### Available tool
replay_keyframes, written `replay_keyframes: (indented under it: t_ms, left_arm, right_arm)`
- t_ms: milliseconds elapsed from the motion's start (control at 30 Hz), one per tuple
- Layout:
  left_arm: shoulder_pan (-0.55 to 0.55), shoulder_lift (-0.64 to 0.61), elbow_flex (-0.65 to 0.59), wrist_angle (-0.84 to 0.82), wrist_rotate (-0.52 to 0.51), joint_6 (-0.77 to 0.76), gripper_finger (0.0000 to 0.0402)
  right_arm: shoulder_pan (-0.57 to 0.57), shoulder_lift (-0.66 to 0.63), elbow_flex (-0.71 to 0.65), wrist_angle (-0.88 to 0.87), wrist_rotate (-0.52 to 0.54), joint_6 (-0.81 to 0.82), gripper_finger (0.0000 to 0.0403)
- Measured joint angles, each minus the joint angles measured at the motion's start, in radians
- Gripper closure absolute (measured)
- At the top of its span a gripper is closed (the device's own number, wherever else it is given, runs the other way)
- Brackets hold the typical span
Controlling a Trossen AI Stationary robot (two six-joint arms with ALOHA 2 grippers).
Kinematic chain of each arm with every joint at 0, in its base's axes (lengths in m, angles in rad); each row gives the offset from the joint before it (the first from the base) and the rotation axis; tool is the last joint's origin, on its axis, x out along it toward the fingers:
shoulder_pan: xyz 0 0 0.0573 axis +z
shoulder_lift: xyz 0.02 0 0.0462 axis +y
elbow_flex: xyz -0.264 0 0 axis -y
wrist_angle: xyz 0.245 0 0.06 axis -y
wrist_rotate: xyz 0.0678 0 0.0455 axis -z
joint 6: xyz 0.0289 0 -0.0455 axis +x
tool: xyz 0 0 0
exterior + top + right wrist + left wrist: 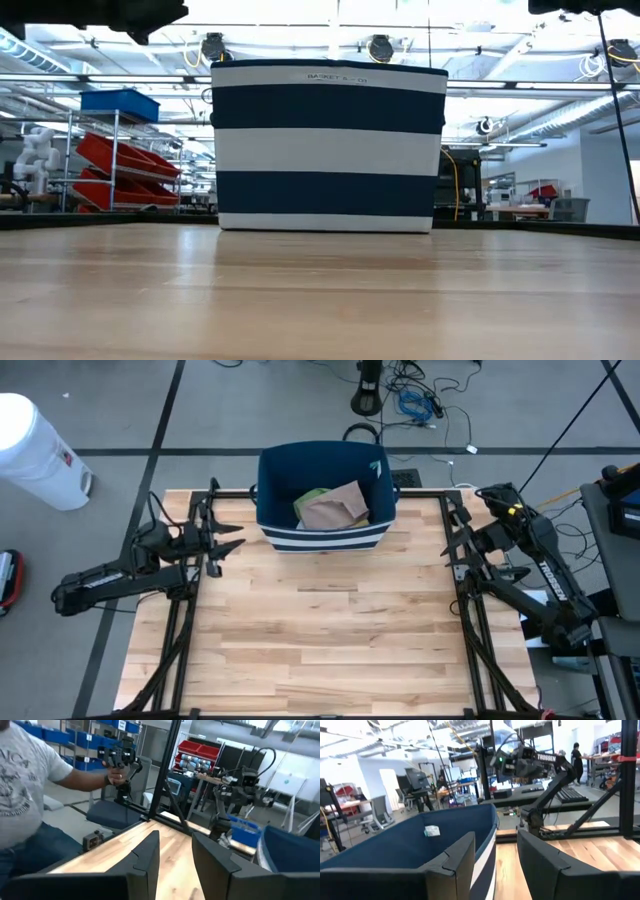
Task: Fold towel
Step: Return to Home Position
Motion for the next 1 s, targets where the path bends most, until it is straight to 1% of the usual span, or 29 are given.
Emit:
replay_keyframes:
  t_ms: [67, 167, 233, 300, 467, 633, 833, 1000]
  left_arm:
    - [0.000, 0.000, -0.023, 0.047, -0.001, 0.000, 0.0248]
    - [0.000, 0.000, -0.059, 0.101, -0.001, -0.001, 0.0248]
    - [0.000, 0.000, -0.082, 0.116, -0.009, -0.004, 0.0248]
    - [0.000, 0.001, -0.091, 0.112, -0.020, -0.014, 0.0248]
    - [0.000, 0.000, -0.092, 0.113, -0.011, -0.056, 0.0248]
    - [0.000, 0.000, -0.092, 0.112, -0.002, -0.075, 0.0248]
    - [0.000, 0.000, -0.092, 0.109, 0.000, -0.076, 0.0248]
    - [0.000, 0.000, -0.092, 0.114, 0.000, -0.075, 0.0248]
  right_arm:
    - [0.004, -0.003, -0.001, -0.049, -0.002, -0.023, 0.0304]
    - [0.012, -0.008, -0.002, -0.158, -0.001, -0.127, 0.0310]
    - [0.014, -0.009, -0.002, -0.213, -0.004, -0.199, 0.0314]
    - [0.014, -0.012, -0.002, -0.228, -0.006, -0.229, 0.0319]
    - [0.014, -0.018, -0.001, -0.227, -0.006, -0.228, 0.0330]
    - [0.016, -0.042, 0.024, -0.229, -0.003, -0.173, 0.0333]
    - [0.038, -0.125, 0.025, -0.243, -0.003, -0.128, 0.0333]
    - [0.032, -0.221, 0.025, -0.223, -0.005, -0.168, 0.0333]
